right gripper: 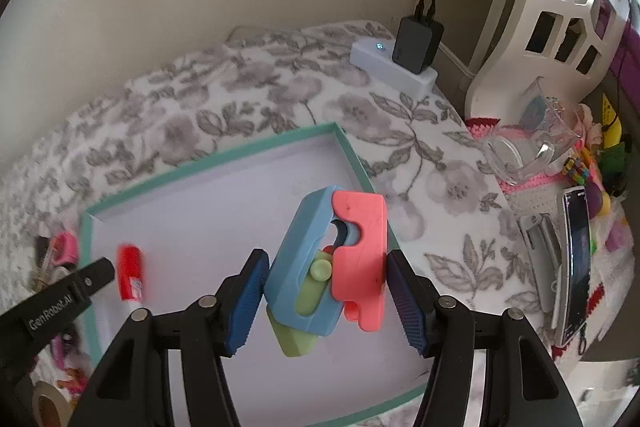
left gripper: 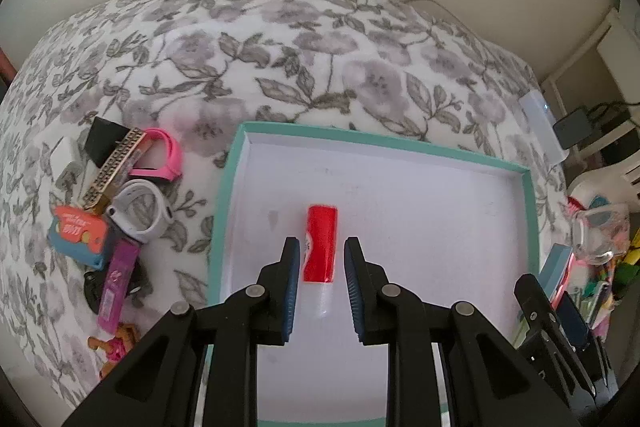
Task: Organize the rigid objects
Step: 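Carry the glue stick and toy knife into the tray and release both, then move both tools back over the pile toward the pink toy figure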
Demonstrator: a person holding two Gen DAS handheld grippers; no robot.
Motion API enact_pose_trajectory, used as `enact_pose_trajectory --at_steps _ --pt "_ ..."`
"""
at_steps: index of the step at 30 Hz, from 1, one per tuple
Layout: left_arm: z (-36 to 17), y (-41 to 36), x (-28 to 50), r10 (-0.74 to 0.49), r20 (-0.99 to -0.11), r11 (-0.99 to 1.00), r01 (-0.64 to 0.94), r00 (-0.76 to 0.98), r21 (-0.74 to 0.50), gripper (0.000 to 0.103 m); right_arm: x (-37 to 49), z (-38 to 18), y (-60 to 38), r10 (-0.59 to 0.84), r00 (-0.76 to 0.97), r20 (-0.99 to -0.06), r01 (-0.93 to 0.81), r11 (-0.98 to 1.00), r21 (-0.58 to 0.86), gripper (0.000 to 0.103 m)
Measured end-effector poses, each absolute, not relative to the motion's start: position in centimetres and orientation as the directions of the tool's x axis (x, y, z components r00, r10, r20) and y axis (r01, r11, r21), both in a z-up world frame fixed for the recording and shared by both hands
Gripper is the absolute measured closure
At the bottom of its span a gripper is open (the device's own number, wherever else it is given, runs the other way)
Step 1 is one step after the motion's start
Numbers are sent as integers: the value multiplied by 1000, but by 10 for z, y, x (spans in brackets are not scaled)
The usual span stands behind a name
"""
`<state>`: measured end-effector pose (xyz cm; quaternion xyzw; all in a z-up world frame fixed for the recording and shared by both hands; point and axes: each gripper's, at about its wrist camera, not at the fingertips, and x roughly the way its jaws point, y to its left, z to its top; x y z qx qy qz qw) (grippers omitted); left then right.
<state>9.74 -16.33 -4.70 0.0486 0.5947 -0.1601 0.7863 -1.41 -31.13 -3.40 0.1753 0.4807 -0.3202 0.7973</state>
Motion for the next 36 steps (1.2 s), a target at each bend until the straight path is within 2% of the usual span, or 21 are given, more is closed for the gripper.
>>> enact_pose_trajectory --at_steps 14,19,21,25,29,34,36 --pt "-70 -161 102 -149 -969 953 290 198 -87 79 -15 -61 -320 -320 243 -916 697 714 -65 39" --pt "-68 -154 103 -138 -971 957 277 196 -80 76 -14 -57 -317 -332 244 -911 693 717 -75 39" --pt "-65 -151 103 -130 -970 959 274 205 -71 63 -13 -56 -316 -333 244 -911 690 720 -78 38" --pt "-58 -147 103 -132 -967 961 266 217 -71 53 -11 -52 -312 -324 255 -911 681 729 -69 32" --pt "-54 -143 103 -117 -964 964 262 241 -51 28 -10 -49 -308 -328 267 -906 676 733 -66 22" --pt "-55 -137 107 -100 -963 970 240 249 -39 20 -8 -51 -306 -324 267 -908 668 741 -68 14" --pt "-56 -135 108 -84 -963 972 233 256 -23 16 -7 -51 -305 -328 265 -907 664 744 -76 8"
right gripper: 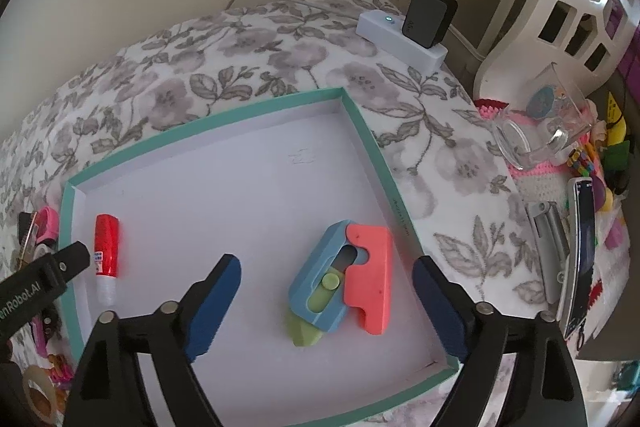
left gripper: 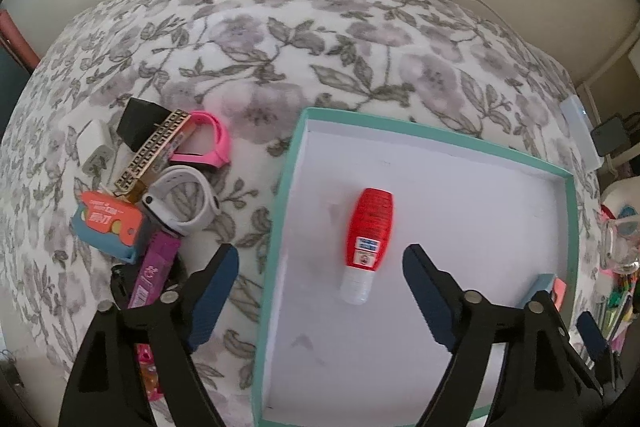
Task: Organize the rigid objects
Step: 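Move both tools back over the pile toward the pink toy figure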
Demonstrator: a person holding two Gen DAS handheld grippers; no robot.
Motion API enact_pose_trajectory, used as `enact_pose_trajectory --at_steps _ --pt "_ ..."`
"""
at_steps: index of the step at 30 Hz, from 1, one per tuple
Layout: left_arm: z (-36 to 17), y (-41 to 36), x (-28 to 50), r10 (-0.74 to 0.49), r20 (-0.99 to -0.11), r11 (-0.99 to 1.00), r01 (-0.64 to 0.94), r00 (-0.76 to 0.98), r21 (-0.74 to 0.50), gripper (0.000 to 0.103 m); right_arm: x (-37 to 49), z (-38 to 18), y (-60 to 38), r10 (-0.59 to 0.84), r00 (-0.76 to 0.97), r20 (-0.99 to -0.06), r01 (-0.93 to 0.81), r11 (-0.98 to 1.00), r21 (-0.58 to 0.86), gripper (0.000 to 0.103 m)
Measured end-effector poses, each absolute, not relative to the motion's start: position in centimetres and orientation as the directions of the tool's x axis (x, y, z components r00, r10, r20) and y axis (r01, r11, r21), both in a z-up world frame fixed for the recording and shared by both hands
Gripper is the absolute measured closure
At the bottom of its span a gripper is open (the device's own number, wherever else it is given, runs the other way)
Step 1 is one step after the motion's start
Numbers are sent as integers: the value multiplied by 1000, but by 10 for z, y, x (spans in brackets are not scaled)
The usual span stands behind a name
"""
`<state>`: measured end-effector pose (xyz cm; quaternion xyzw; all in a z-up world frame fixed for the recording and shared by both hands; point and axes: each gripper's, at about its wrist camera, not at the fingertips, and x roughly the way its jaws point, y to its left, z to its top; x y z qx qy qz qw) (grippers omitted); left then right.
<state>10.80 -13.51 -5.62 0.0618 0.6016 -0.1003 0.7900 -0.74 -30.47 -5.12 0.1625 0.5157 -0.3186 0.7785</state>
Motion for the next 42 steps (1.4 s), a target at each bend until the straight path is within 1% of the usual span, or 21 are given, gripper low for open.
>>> enact_pose_trajectory --at_steps 2,5,7,8,16,18,21,27,32,35,38,42 --pt "-58 -133 109 -62 -963 974 226 262 -2 16 -7 -51 -304 -328 271 -905 662 746 -72 3" --pt "-60 -128 111 -40 -964 977 213 264 18 15 -8 -50 -304 -330 276 -902 662 746 -70 2" --pt "-61 -126 112 -31 -965 978 206 260 24 11 -7 -50 -304 -334 274 -902 659 748 -77 1" --pt "-62 -124 113 -29 -966 979 201 255 24 7 -7 -51 -304 -334 273 -902 658 749 -78 0" --pt "-61 -117 117 7 -964 979 195 265 60 7 -8 -54 -302 -310 275 -910 659 750 -57 0" --pt "-58 -112 119 1 -966 980 192 258 53 6 -8 -52 -301 -304 280 -911 661 749 -46 0" --pt "-46 -103 122 -22 -964 982 187 263 28 6 -7 -42 -295 -300 314 -901 653 757 -25 0" --pt "-1 -72 124 -3 -932 981 181 361 67 6 1 2 -262 -303 445 -842 586 810 18 0" --pt "34 -26 122 11 -895 987 137 446 80 6 9 35 -221 -260 550 -794 505 860 68 0" --pt "43 0 122 33 -882 992 93 470 87 6 15 46 -196 -213 591 -778 446 890 95 0" --pt "46 23 121 52 -877 995 51 477 87 6 22 46 -175 -156 606 -780 396 909 126 0" --pt "38 45 122 68 -888 996 17 456 85 6 33 32 -151 -97 584 -806 350 926 142 0"
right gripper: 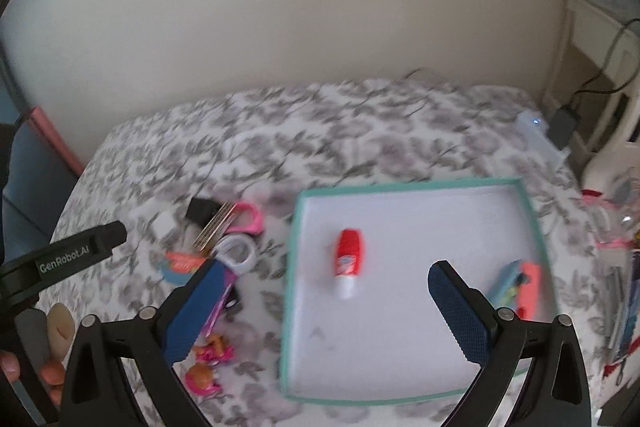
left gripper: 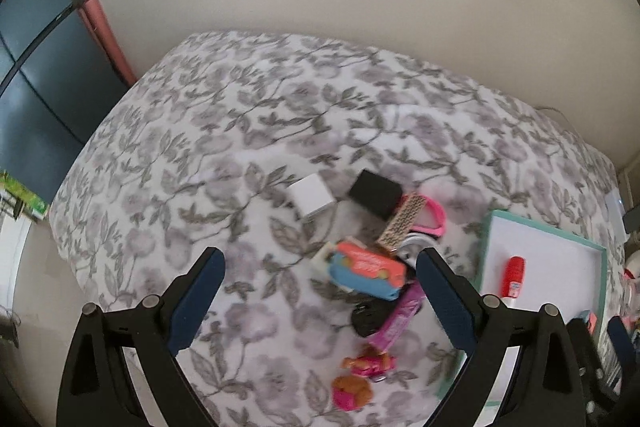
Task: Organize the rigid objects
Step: 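Move both tools back over the pile toward the pink toy figure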
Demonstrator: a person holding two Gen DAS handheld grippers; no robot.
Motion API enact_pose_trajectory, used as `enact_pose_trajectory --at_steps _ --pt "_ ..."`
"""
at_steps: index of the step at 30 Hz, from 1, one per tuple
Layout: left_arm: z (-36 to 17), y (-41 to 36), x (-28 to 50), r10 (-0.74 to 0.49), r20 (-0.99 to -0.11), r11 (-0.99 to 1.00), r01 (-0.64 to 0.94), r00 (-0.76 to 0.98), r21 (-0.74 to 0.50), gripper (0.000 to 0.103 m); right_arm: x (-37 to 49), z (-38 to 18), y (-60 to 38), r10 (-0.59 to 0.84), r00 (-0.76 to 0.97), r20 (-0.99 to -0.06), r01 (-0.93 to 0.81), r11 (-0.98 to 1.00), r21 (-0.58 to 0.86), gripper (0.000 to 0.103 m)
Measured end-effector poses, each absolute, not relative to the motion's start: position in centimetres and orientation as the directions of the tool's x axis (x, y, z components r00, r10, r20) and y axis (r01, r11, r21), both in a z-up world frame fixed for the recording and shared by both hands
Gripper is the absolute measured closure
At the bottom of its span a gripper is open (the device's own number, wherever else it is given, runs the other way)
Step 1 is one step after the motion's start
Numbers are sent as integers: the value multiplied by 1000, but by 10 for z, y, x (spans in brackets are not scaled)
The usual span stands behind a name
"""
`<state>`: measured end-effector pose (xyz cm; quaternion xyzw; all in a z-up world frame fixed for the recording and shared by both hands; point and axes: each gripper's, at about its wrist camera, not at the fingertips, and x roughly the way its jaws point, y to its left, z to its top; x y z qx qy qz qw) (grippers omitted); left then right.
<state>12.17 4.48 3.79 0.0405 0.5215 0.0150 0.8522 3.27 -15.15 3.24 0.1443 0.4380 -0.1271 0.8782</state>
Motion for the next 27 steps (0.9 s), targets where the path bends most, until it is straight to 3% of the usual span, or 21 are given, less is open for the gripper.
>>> enact_pose_trajectory --at_steps 10,17,27 --pt "-3 77 116 79 -931 997 -21 355 76 6 52 -22 -97 43 449 -892 219 963 157 0" --pt "-46 94 106 89 -964 996 -27 249 85 6 54 -42 -77 83 394 -915 174 971 163 0" --pt "-66 121 98 133 -972 986 -123 194 110 6 58 -61 -48 128 343 -931 109 979 175 3"
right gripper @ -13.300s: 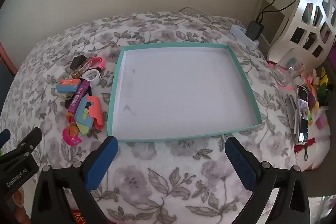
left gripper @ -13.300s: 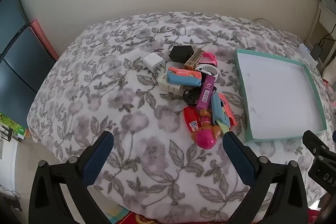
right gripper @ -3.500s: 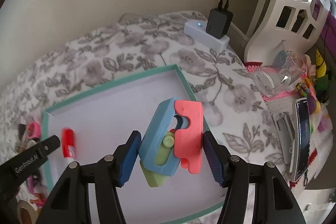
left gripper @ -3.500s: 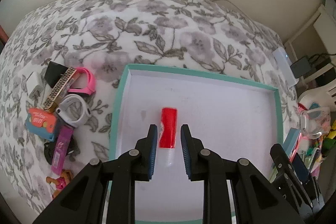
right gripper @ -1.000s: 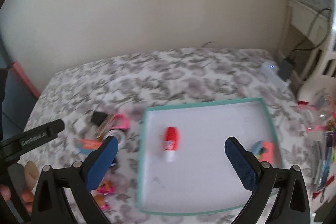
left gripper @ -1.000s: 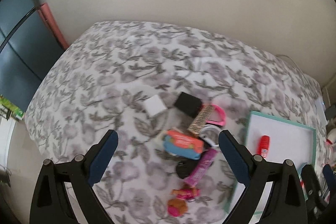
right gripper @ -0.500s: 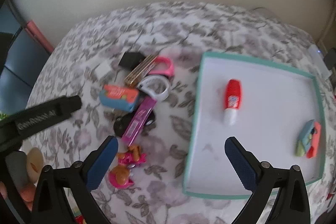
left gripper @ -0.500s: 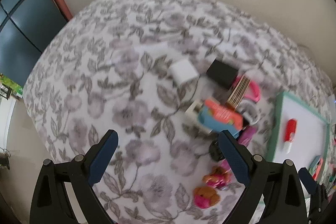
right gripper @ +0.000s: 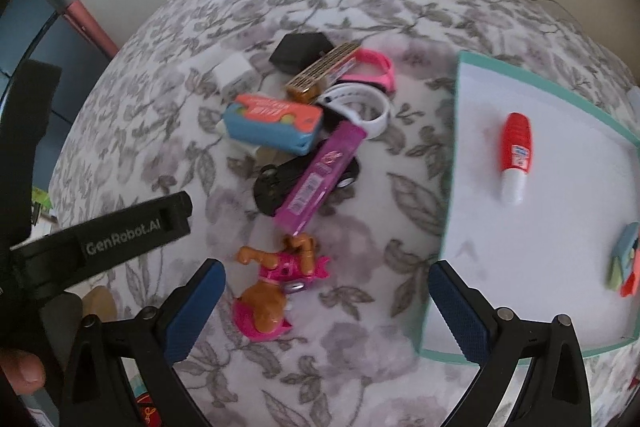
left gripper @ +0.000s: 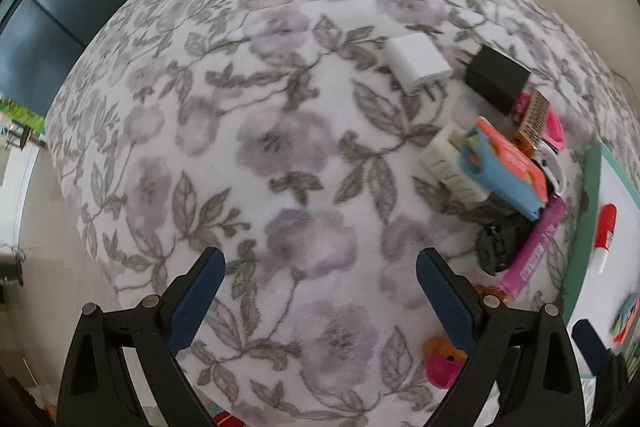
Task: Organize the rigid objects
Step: 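Move both tools back over the pile toward the pink toy figure, then grasp the pink-and-brown toy figure with the right gripper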
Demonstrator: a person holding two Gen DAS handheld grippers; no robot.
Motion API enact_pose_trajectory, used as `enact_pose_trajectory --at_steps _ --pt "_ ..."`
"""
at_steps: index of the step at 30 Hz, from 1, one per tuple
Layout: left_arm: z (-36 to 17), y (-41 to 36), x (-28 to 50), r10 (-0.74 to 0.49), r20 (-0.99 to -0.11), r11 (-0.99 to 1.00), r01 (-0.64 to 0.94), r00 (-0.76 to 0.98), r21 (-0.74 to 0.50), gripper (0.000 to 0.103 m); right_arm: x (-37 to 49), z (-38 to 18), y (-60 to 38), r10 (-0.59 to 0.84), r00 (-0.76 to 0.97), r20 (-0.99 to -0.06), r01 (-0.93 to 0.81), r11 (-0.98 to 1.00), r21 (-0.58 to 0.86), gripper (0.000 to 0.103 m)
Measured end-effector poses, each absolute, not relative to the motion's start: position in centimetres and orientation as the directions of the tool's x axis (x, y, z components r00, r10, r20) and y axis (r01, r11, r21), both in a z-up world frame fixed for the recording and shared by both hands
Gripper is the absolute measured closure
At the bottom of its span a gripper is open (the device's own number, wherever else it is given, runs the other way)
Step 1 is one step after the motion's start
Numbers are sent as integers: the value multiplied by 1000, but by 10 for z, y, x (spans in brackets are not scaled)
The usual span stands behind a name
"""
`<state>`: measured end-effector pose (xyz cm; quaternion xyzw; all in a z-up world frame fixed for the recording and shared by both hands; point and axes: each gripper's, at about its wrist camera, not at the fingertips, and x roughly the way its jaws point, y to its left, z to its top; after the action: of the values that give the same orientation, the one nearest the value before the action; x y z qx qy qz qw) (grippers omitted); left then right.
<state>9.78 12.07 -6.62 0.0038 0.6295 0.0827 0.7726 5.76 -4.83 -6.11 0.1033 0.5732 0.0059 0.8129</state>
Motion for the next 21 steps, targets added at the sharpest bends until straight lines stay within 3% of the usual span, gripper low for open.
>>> enact_pose_trajectory --at_steps 13,19,21 --pt "-68 137 102 116 -976 980 -181 186 82 6 64 -93 -22 137 254 -958 49 987 155 14" --pt "-74 138 105 95 -980 983 -171 175 65 6 67 -102 -10 122 242 -963 32 991 133 33" --pt "-76 137 107 87 -982 984 -168 167 58 6 68 -102 -7 107 246 -963 30 993 118 44"
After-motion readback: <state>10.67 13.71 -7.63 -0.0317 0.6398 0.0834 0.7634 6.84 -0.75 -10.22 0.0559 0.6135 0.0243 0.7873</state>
